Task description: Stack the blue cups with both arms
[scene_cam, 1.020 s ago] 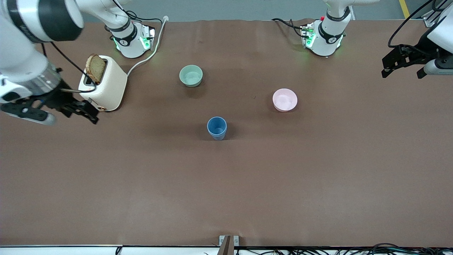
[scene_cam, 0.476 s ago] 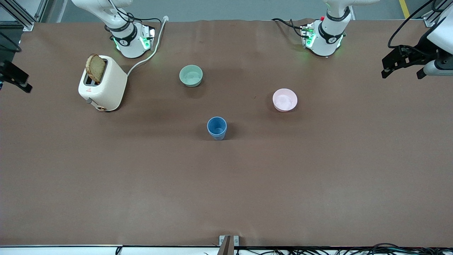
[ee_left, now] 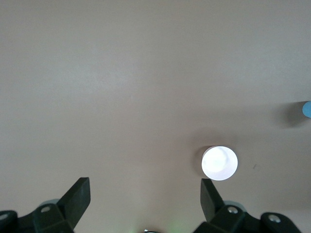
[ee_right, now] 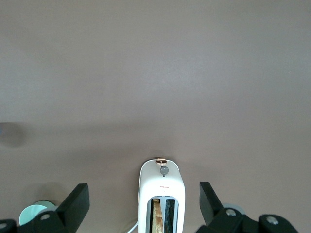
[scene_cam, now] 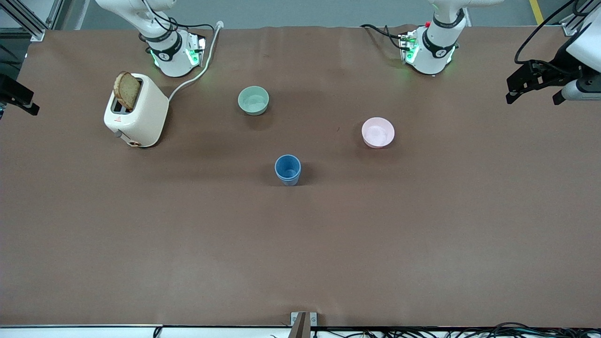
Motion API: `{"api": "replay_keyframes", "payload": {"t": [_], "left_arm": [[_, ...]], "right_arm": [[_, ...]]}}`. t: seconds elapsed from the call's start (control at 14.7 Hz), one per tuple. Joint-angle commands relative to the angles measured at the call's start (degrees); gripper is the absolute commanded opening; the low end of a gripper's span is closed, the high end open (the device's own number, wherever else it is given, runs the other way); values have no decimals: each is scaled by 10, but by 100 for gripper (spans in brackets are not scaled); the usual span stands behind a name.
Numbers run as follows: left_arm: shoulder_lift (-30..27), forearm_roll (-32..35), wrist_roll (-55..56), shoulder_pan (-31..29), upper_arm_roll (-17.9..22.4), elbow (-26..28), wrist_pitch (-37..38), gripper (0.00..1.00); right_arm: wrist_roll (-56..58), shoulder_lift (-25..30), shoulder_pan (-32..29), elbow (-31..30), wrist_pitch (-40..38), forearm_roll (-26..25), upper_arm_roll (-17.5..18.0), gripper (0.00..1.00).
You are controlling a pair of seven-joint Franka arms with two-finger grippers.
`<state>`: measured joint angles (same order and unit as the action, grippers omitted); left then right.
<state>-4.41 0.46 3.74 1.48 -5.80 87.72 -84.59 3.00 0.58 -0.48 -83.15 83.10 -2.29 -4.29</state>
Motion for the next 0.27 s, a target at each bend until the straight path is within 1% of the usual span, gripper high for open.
{"api": "replay_keyframes", "payload": {"t": [0.0,0.2], "left_arm": [[0,-1,-8,-2,-2,-2,-6,100],[-1,-1,-8,-2,-2,-2,-3,100]], "right_arm": [[8,4,-35,-4,3,8,34,100],[8,4,-32,-8,10,8,34,100]]}}
